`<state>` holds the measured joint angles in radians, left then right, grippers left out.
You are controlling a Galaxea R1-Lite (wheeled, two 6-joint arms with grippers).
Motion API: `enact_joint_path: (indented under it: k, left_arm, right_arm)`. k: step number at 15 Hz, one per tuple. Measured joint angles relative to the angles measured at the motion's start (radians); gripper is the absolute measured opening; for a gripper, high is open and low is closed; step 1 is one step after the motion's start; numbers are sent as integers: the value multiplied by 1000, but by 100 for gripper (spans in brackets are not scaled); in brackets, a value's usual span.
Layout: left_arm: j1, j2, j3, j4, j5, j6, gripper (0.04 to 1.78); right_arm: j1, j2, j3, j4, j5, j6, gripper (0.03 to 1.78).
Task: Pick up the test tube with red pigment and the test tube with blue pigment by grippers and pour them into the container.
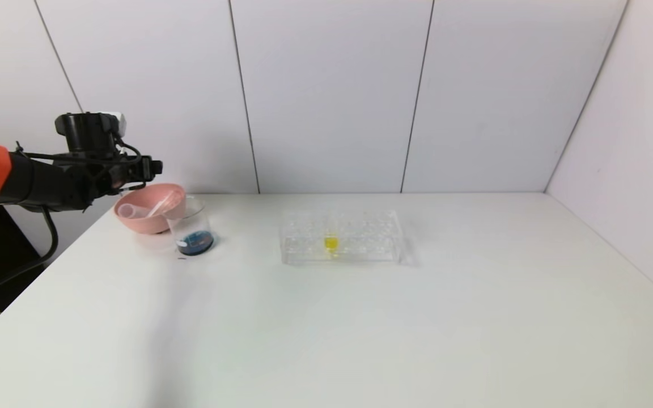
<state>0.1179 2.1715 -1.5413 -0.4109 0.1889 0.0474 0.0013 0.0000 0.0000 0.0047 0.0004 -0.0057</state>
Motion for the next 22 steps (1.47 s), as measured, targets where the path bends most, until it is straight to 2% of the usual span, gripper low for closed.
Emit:
enact_joint_path:
  k: [4,7,10,15,17,19,20,22]
  left_arm:
    - [-29,-140,52,10,-3,69,178]
    - [-65,-314,102,71,-4,104,178]
    - [-93,-554,166,201,-4,118,178]
    - [-111,-1056,321,508,-9,133,178]
    - [-116,-1267,423,654,-62,165,178]
    - [-117,-1466,580,767,-156,190,178]
    - [-117,-1559,669,786,-200,197,178]
    - [-109,-1735,874,740,-277,210,178]
  right_arm:
    - [0,0,0,0,0,0,177]
    - [0,0,0,0,0,0,178]
    - [0,0,0,0,0,0,177]
    - [0,0,0,0,0,0,177]
    - [0,0,0,0,0,0,177]
    - [0,0,0,0,0,0,177]
    - [0,0,0,0,0,0,177]
    - [0,0,0,0,0,0,178]
